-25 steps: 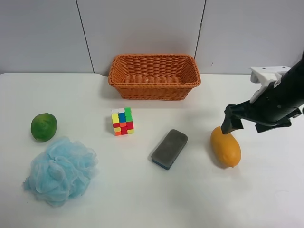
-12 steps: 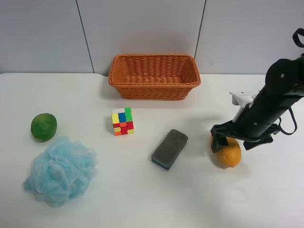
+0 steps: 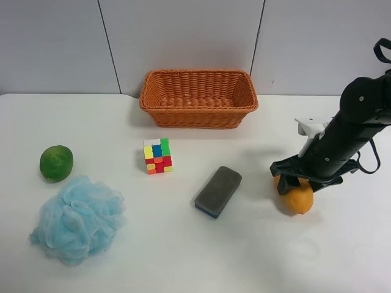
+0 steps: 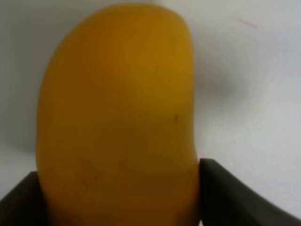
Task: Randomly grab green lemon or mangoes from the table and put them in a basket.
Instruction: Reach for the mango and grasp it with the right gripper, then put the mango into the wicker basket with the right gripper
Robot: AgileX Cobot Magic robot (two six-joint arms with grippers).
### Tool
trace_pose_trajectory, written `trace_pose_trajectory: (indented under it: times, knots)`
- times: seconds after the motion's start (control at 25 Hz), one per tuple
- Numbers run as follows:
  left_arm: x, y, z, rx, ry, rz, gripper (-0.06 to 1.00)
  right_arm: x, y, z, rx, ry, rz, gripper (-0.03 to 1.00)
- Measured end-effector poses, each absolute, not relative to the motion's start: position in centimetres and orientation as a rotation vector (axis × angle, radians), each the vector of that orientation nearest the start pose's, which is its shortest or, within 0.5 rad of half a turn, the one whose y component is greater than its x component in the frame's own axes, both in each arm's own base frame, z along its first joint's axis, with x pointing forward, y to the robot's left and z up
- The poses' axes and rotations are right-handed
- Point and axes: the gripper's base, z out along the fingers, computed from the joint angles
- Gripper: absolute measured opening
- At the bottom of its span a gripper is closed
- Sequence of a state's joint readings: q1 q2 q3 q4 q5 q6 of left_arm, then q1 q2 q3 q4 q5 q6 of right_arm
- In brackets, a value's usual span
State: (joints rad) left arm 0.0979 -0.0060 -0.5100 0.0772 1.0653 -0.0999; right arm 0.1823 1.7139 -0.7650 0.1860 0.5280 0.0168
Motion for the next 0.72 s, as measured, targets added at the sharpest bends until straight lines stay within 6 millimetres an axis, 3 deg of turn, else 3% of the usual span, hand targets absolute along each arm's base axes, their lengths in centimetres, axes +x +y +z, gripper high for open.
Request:
trace_pose_trajectory:
  times: [0.24,0.36,0.72]
  knots:
    - [-0.8,0.5,28.0,-0.205,2.021,0.091,0.99,26.9,5.8,13.6,-0.019,2.958,0.189,0.63]
    - [-0.8,0.5,28.0,-0.205,2.021,0.091,0.99,26.7,5.8,15.4,-0.012,2.894,0.204,0.63]
    - [-0.8,0.5,28.0,-0.205,2.021,0.091,0.99,27.7,6.1,26.4,-0.041,2.541,0.277,0.63]
